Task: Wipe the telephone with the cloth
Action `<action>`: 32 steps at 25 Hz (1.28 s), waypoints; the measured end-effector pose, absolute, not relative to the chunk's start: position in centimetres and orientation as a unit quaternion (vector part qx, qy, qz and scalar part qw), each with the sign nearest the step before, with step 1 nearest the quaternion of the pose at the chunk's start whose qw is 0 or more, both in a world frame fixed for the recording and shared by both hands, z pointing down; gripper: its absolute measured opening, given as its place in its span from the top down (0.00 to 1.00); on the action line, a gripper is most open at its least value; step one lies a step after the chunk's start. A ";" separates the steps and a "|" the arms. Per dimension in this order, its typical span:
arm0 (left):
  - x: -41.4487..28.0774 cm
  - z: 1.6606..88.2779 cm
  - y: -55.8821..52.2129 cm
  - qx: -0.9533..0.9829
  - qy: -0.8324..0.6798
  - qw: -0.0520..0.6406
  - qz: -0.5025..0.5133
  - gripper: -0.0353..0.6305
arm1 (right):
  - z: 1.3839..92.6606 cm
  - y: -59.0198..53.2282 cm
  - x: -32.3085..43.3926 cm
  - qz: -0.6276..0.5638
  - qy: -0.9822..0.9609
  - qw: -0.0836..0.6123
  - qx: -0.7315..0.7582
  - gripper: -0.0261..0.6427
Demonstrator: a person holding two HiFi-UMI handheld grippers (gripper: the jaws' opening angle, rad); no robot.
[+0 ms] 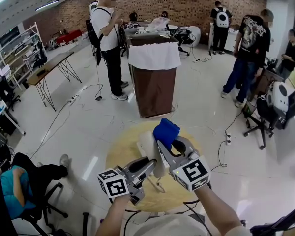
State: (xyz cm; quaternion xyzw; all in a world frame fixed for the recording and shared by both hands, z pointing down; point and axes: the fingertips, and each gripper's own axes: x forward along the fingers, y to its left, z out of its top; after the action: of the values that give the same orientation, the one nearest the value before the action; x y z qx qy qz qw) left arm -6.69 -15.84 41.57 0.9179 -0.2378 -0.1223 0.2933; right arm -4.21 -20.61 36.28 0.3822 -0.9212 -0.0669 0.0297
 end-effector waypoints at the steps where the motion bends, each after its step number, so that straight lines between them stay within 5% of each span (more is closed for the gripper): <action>1: -6.6 41.6 -15.8 0.918 -0.236 0.294 -0.121 0.83 | 36.1 -20.8 -4.3 -0.070 -0.921 0.031 0.383 0.86; 32: -3.3 44.6 -16.0 0.929 -0.232 0.284 -0.050 0.83 | 31.7 -23.6 -8.4 -0.107 -0.936 0.030 0.333 0.86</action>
State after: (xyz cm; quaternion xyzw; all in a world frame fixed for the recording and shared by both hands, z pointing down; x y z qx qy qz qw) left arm -3.31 -15.97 44.61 0.9290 -0.2317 -0.0502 0.2843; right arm -8.40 -23.57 31.73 0.3335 -0.9362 -0.1069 0.0303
